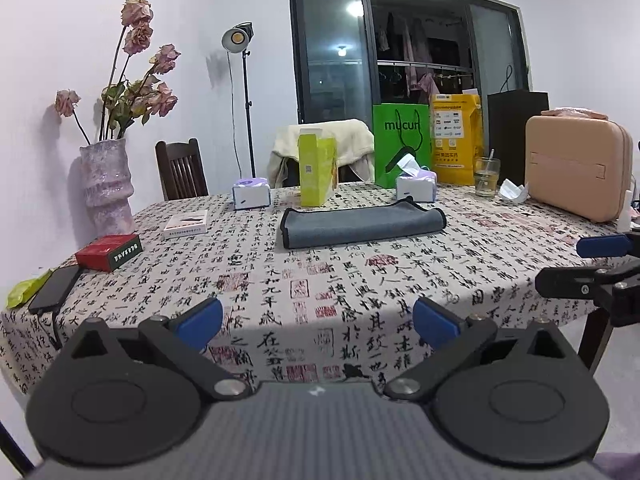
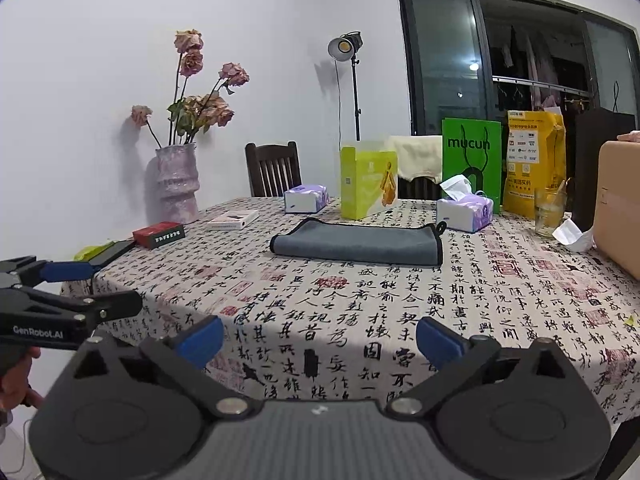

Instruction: Fold towel

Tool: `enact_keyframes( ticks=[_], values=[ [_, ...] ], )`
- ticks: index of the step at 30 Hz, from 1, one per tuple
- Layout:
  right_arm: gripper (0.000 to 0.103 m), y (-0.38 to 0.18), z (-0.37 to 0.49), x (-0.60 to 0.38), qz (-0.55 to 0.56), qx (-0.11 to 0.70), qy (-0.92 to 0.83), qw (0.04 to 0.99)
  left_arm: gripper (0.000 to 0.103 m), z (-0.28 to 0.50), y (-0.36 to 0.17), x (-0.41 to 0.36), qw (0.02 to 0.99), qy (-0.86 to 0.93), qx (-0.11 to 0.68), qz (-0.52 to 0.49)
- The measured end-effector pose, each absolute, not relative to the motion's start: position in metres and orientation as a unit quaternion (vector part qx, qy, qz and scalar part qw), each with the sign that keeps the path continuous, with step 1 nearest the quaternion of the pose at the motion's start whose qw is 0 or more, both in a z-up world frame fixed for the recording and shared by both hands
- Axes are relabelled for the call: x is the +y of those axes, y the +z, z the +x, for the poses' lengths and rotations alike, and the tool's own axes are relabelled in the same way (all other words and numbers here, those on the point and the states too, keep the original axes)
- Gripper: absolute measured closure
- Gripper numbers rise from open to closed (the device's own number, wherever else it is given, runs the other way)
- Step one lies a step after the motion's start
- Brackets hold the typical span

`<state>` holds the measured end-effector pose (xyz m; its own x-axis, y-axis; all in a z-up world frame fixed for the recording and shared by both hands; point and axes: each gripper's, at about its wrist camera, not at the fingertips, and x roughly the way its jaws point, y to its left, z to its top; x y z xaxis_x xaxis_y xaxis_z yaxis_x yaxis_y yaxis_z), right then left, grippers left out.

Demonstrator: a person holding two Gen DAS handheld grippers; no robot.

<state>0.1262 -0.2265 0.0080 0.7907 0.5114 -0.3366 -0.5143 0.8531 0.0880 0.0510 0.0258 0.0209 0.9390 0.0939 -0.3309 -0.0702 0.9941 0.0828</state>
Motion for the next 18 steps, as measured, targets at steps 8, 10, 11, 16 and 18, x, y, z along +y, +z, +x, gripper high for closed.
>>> enact_keyframes(
  ticks=[8, 10, 11, 16, 18],
  values=[
    [0.0, 0.001, 0.099, -0.229, -0.004, 0.17, 0.266, 0.949, 0.0, 0.03, 0.012, 0.016, 0.983, 0.034, 0.177, 0.031],
    [0.0, -0.001, 0.094, -0.228, -0.007, 0.169, 0.264, 0.95, 0.0, 0.026, 0.008, 0.013, 0.983, 0.025, 0.181, 0.036],
    [0.0, -0.001, 0.091, -0.228, -0.007, 0.168, 0.263, 0.95, 0.0, 0.024, 0.006, 0.01, 0.982, 0.022, 0.182, 0.039],
    [0.0, -0.001, 0.078, -0.227, -0.008, 0.16, 0.261, 0.952, 0.0, 0.017, 0.0, 0.006, 0.983, 0.007, 0.181, 0.039],
    [0.0, -0.002, 0.073, -0.227, -0.016, 0.159, 0.259, 0.953, 0.0, 0.014, 0.0, 0.007, 0.983, 0.007, 0.181, 0.032]
  ],
)
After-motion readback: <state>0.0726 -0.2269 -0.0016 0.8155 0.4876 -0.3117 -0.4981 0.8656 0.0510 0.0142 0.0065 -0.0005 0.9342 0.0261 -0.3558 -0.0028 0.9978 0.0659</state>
